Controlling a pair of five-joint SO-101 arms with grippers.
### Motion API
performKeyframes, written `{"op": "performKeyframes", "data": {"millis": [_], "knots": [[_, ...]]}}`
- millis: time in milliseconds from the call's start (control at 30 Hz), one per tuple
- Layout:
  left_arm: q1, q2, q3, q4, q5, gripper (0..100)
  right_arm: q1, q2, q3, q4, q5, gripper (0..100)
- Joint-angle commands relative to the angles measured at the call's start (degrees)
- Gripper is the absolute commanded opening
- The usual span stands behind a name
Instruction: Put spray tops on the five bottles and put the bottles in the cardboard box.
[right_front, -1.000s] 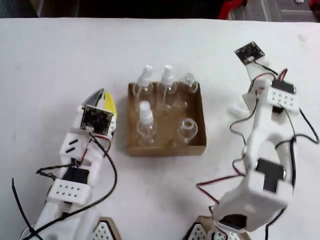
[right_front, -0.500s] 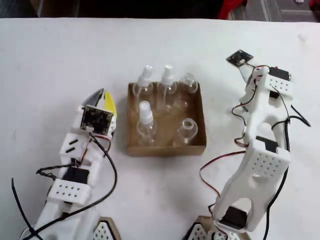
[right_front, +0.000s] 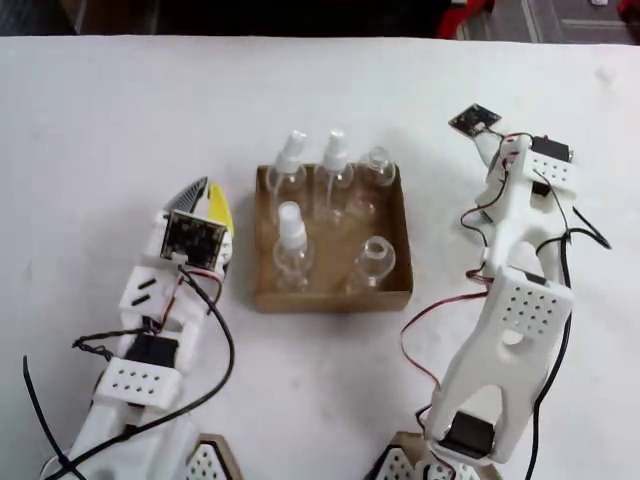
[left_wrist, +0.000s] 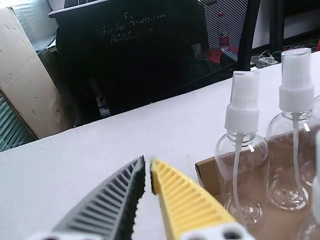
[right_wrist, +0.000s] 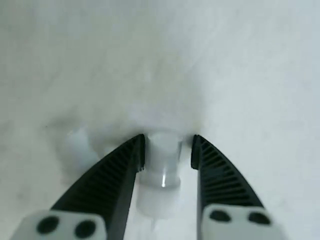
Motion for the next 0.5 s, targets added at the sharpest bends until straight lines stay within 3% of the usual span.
{"op": "performKeyframes", "data": {"millis": [0,100,467], "knots": [[0.7,0.2,-2.6,-1.2,-0.4,2,0.7,0.0,-3.3,-0.7,0.4,8.4],[0.7,0.2,-2.6,-1.2,-0.4,2,0.7,-0.1,-5.6,-0.6,0.4,1.2],[0.7,0.2,-2.6,-1.2,-0.4,2,-0.5,-0.1,-28.1,15.3,0.3,1.6]]}}
